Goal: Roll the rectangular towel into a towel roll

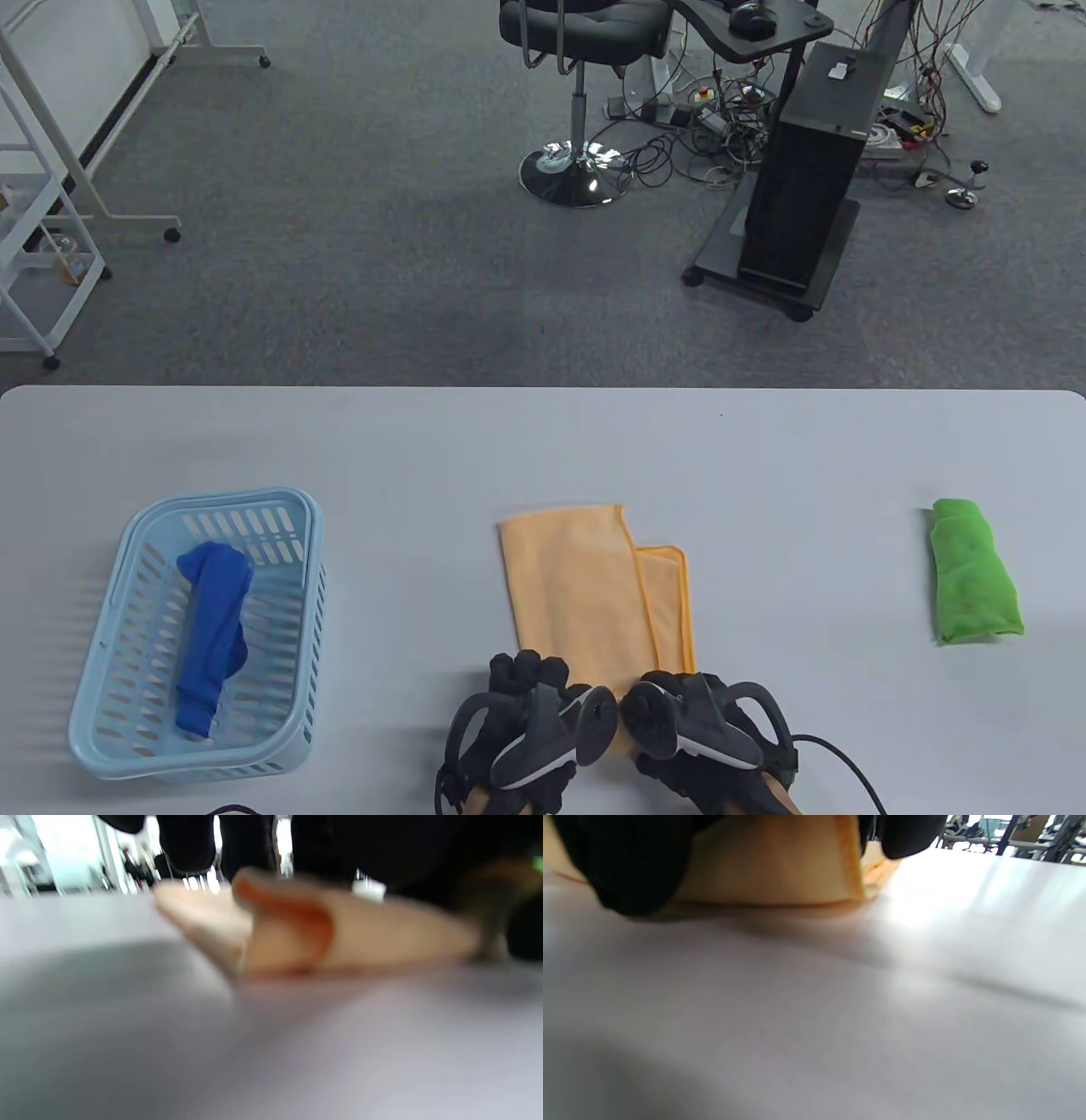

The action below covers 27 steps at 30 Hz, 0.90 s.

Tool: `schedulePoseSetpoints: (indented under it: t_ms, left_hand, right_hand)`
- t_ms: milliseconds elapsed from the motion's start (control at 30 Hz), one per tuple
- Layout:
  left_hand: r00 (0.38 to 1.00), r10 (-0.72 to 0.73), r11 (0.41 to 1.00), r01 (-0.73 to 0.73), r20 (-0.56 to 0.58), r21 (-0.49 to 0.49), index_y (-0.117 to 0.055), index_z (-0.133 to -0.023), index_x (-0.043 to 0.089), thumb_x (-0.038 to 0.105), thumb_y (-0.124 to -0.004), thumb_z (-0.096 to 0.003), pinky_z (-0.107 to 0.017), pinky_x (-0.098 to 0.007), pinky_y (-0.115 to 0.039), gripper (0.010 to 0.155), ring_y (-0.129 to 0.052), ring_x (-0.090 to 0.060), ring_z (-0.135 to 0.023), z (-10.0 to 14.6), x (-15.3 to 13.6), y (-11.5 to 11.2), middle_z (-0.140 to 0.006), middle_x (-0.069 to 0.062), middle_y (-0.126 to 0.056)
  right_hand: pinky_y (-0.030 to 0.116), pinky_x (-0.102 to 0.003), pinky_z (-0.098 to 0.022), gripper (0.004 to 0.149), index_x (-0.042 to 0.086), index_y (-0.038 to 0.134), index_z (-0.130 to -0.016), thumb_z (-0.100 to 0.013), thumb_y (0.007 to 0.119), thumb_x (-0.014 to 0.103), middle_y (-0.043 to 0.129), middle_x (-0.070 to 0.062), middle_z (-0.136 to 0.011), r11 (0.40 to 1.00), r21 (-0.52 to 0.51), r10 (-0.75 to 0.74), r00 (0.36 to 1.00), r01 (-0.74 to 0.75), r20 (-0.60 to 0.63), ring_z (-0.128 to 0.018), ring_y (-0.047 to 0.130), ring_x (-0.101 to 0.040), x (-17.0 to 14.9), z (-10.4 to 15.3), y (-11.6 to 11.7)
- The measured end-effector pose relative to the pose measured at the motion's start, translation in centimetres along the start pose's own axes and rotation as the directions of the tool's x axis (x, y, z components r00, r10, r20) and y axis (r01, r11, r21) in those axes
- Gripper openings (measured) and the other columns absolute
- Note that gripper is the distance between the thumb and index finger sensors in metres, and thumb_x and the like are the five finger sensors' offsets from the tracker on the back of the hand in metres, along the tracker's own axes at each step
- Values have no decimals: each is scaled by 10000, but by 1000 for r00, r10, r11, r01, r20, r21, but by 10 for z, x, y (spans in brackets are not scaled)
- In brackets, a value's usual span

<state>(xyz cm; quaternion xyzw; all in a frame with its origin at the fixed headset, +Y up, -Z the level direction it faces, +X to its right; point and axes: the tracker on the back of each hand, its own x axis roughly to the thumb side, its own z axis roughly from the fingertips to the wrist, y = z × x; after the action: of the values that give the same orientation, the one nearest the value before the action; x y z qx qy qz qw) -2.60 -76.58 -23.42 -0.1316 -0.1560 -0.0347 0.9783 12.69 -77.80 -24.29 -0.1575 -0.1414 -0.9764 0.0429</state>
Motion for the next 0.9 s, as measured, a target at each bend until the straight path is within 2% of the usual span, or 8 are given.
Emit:
schedulePoseSetpoints:
  t_ms: [67, 167, 333, 600, 700, 767, 833, 900]
  left_hand:
    - [1000, 16, 999, -16, 4, -34, -705, -945, 338, 599, -765, -303, -709, -668, -446, 696, -597, -412, -991, -1, -4, -6, -1037, -89, -698]
    - [1000, 5, 999, -5, -1, -36, -682, -951, 362, 581, -840, -274, -710, -674, -448, 730, -596, -411, -998, 0, -8, -7, -1042, -58, -693]
    - [998, 60, 995, -60, 4, 76, -813, -853, 333, 444, -811, -348, -681, -654, -533, 517, -728, -379, -932, -1, -8, -4, -944, -78, -820]
    - [989, 146, 989, -145, -25, 18, -953, -747, 267, 461, -717, -376, -689, -667, -496, 481, -729, -395, -919, 5, -16, 2, -814, -65, -923]
    - [996, 84, 996, -83, -41, 22, -930, -746, 307, 488, -718, -375, -693, -666, -472, 464, -685, -400, -929, 0, -13, -1, -872, -76, -863]
    - [997, 62, 998, -60, -55, 34, -801, -840, 345, 484, -741, -372, -703, -662, -433, 493, -619, -395, -943, 0, -8, -4, -957, -92, -736]
    - [998, 33, 997, -29, -55, 67, -625, -898, 369, 474, -754, -373, -711, -661, -386, 551, -545, -387, -944, 1, -4, -2, -1000, -80, -572]
    - [999, -2, 993, 6, -37, 121, -689, -816, 392, 436, -779, -375, -709, -661, -382, 452, -554, -383, -928, 1, 0, 0, -974, -65, -582]
  right_hand:
    - [533, -577, -694, 631, 334, 618, -868, -279, 832, 406, 546, 2, -979, 1000, -26, -3, 1000, 3, -20, -903, 666, -277, 1, -1, 0]
    - [554, -568, -687, 558, 329, 662, -833, -296, 805, 390, 591, 7, -956, 998, -55, -10, 999, 8, -32, -879, 702, -273, 2, -2, -1]
    - [584, -561, -673, 516, 332, 723, -809, -298, 790, 364, 668, 6, -916, 995, -91, -53, 999, 52, -11, -843, 760, -271, -2, -1, -2]
    - [671, -542, -627, 505, 275, 823, -801, -313, 742, 381, 896, -23, -724, 985, -79, -150, 988, 151, 25, -620, 963, -238, -11, 5, -14]
    - [589, -571, -664, 521, 282, 834, -811, -308, 746, 389, 766, -34, -823, 985, -121, -121, 993, 120, 0, -732, 835, -265, -10, 3, -11]
    - [522, -585, -693, 608, 337, 657, -895, -301, 771, 388, 622, -30, -913, 986, -144, -91, 996, 90, -4, -832, 721, -274, -9, 3, -10]
    - [505, -584, -701, 601, 336, 624, -869, -296, 805, 357, 568, -25, -926, 975, -168, -144, 990, 144, 12, -855, 681, -275, -8, 4, -11]
    - [537, -578, -689, 490, 292, 714, -761, -285, 826, 322, 631, -10, -880, 967, -214, -142, 990, 140, 5, -820, 732, -263, -6, 3, -12]
